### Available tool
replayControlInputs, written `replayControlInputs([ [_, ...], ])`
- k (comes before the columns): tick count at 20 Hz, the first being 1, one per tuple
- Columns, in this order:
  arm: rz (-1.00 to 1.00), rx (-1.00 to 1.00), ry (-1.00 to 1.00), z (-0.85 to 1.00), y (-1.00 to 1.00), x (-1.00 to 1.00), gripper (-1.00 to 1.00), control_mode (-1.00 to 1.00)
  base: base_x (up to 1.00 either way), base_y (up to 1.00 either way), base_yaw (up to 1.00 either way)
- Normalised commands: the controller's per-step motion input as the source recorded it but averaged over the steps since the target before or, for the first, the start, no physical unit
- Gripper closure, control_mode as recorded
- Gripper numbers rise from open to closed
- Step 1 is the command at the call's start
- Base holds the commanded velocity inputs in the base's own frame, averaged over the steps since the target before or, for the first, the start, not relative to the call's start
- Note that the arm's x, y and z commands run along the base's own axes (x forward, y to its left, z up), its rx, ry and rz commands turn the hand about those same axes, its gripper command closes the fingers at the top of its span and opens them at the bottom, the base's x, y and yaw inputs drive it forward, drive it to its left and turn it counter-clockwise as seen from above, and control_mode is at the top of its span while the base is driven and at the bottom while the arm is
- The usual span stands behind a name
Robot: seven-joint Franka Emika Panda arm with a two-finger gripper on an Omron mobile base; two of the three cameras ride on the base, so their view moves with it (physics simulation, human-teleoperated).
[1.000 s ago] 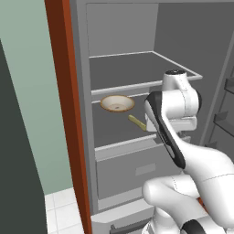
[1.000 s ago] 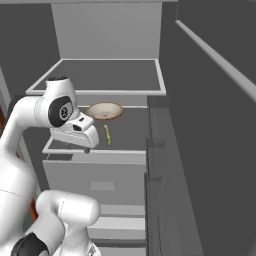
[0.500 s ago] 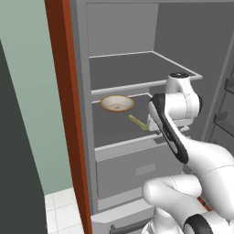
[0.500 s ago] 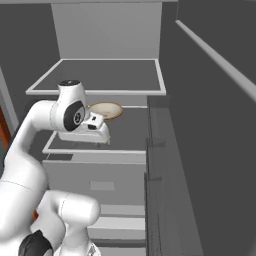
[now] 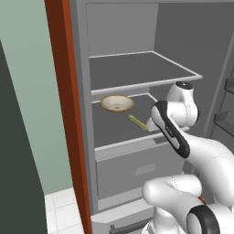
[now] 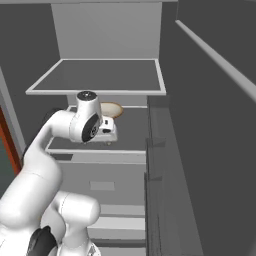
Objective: Retrieve the butter from the fridge and place it on a plate on the dining table. Then retrieve the butter knife by the fridge and place it near the plate.
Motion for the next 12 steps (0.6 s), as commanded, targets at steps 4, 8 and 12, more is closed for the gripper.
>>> replayControlInputs([
  [4,0.04,0.0,-0.1,-0.12,0.0,0.59,-1.0,-1.0,0.0,0.0,0.0],
  [8,0.02,0.0,0.0,0.0,0.0,0.37,-1.0,-1.0,0.0,0.0,0.0],
  [12,0.03,0.0,0.0,-0.04,0.0,0.49,-1.0,-1.0,0.0,0.0,0.0],
])
